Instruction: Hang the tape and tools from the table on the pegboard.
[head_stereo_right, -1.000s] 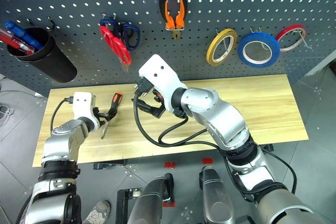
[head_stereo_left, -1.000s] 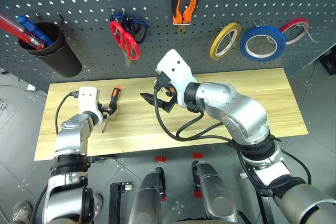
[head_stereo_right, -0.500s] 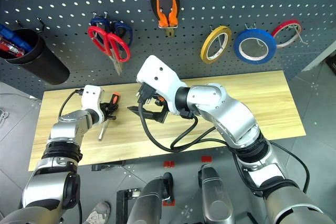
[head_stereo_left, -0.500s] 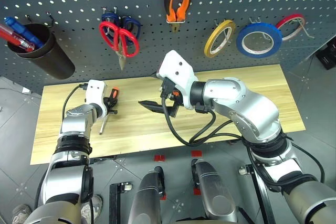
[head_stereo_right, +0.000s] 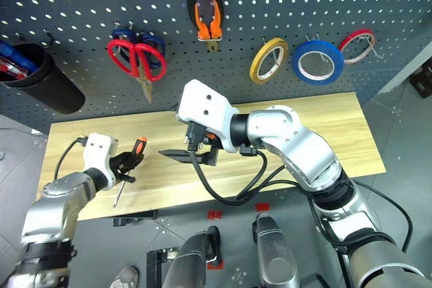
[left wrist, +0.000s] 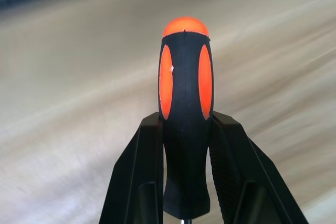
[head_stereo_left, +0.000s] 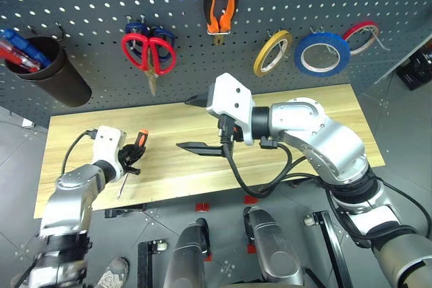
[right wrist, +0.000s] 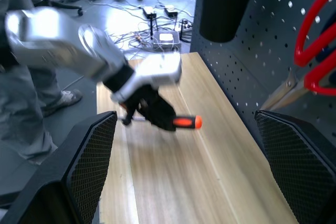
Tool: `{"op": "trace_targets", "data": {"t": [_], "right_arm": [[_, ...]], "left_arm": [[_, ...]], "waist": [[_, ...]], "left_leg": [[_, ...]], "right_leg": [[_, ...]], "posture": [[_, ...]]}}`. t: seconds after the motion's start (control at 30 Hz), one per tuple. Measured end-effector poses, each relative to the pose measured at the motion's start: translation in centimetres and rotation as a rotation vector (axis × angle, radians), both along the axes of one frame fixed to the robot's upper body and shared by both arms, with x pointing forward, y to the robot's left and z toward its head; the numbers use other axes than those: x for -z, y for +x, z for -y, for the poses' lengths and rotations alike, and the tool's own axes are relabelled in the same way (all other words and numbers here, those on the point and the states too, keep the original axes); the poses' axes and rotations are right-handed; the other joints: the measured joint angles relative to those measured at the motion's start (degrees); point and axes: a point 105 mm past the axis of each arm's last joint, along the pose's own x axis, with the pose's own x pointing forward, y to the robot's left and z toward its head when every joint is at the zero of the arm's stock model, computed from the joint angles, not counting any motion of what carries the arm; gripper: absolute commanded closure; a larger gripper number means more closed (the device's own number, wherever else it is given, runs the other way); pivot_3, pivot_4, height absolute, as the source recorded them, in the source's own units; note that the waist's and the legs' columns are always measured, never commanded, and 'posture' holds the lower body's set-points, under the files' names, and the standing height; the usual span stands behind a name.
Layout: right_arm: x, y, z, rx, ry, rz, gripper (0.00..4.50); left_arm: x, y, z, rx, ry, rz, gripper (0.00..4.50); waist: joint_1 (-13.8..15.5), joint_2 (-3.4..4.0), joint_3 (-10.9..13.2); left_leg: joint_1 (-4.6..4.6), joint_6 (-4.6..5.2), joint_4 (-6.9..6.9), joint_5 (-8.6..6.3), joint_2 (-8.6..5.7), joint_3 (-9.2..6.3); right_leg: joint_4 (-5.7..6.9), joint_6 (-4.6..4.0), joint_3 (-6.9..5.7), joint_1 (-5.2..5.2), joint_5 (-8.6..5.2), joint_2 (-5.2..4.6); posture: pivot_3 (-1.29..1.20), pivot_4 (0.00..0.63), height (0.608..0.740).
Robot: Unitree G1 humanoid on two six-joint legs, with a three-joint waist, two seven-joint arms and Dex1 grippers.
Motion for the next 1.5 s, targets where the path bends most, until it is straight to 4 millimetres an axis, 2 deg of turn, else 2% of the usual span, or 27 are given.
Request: {"op": "trace_targets", "data": {"t": [0.17,0.27,0.33,0.43,0.53,0.6,0.67,0.73,0.87,1.1,1.2,1.43,1.5], "right_arm": [[-1.8,0.2,1.0,-0.021,0.044,0.015,0.00],[-2.7,0.8,1.4,-0.014,0.075,0.012,0.00],[-3.4,1.3,1.0,-0.015,0.095,0.010,0.00],[-4.0,2.1,0.7,-0.003,0.114,-0.003,0.00],[-5.2,3.5,0.2,0.058,0.163,-0.013,0.00],[-5.7,3.7,-0.1,0.064,0.182,-0.003,0.00],[-5.8,3.9,-0.1,0.072,0.194,0.000,0.00],[-5.9,3.8,-0.3,0.070,0.203,-0.002,0.00],[-6.0,3.6,-0.7,0.058,0.214,-0.001,0.00],[-6.1,3.2,-0.8,0.047,0.217,-0.010,0.00],[-6.1,2.9,-0.9,0.037,0.216,-0.014,0.00],[-6.1,2.9,-0.7,0.046,0.219,-0.039,0.00],[-6.0,2.8,-0.8,0.046,0.218,-0.048,0.00]], "left_arm": [[-10.0,-1.8,1.5,0.023,-0.015,0.356,3.63],[-14.1,-2.5,1.5,0.007,-0.035,0.483,3.63],[-18.0,-2.6,1.0,-0.020,-0.047,0.606,3.63],[-21.8,-3.2,0.0,-0.060,-0.020,0.725,3.63],[-25.0,-2.3,-1.4,-0.111,-0.056,0.837,3.63],[-26.6,-2.0,-2.2,-0.148,-0.054,0.901,3.63],[-27.2,-1.5,-2.6,-0.169,-0.031,0.932,3.63],[-26.9,-0.4,-3.3,-0.196,-0.010,0.938,3.63],[-25.0,1.7,-3.9,-0.228,0.015,0.919,3.63],[-22.6,3.1,-3.8,-0.277,0.031,0.956,3.63],[-21.7,3.1,-4.1,-0.309,0.029,0.953,3.63],[-20.0,0.8,-5.8,-0.436,0.037,0.966,3.63],[-19.8,0.2,-6.4,-0.474,0.034,0.971,2.89]], "waist": [[1.2,-0.13,-1.9],[1.4,-0.15,-3.2],[1.4,-0.34,-3.4],[1.2,-0.17,-4.3],[1.0,-0.24,-4.6],[0.9,-0.21,-4.8],[0.8,-0.22,-5.2],[0.5,-0.22,-5.3],[-0.5,-0.22,-5.6],[-2.3,-0.20,-5.8],[-3.4,-0.21,-5.8],[-6.1,-0.20,-6.0],[-6.6,-0.18,-6.2]], "left_leg": [[0.00,0.00,0.02,0.00,-0.01,-0.02],[0.02,0.00,0.01,0.00,-0.03,-0.01],[0.00,-0.02,0.04,0.02,-0.02,-0.03],[0.02,-0.03,0.00,0.02,-0.06,-0.03],[0.02,-0.06,0.04,0.06,-0.10,-0.06],[0.02,-0.06,0.04,0.06,-0.14,-0.08],[0.02,-0.06,0.02,0.05,-0.19,-0.10],[0.02,-0.06,0.03,0.06,-0.21,-0.10],[0.02,-0.06,0.04,0.06,-0.20,-0.16],[0.02,-0.06,0.02,0.06,-0.20,-0.18],[0.02,-0.06,0.03,0.05,-0.21,-0.20],[0.03,-0.05,0.02,0.05,-0.20,-0.27],[0.03,-0.04,0.02,0.04,-0.20,-0.28]], "right_leg": [[0.01,0.01,-0.02,0.02,0.01,0.03],[0.06,0.01,-0.01,0.04,0.01,0.04],[0.05,0.03,-0.02,0.02,0.01,0.09],[0.07,0.02,0.01,0.02,0.02,0.10],[0.08,0.00,-0.01,0.01,0.03,0.10],[0.13,-0.01,0.01,0.01,0.03,0.09],[0.11,-0.02,0.02,0.01,0.04,0.06],[0.10,-0.02,0.02,0.01,0.05,0.04],[0.14,-0.03,0.00,0.01,0.05,0.05],[0.19,-0.03,0.00,-0.01,0.05,0.04],[0.25,-0.03,0.00,-0.01,0.05,0.03],[0.85,-0.02,-0.01,-0.09,0.05,0.03],[0.89,-0.02,0.00,-0.09,0.04,0.03]], "posture": [[-0.29,0.193,0.740],[-0.27,0.177,0.740],[-0.27,0.172,0.740],[-0.27,0.165,0.740],[-0.27,0.160,0.740],[-0.27,0.158,0.740],[-0.27,0.157,0.740],[-0.28,0.157,0.740],[-0.29,0.160,0.740],[-0.33,0.172,0.740],[-0.34,0.176,0.740],[-0.35,0.178,0.740],[-0.35,0.177,0.740]]}}
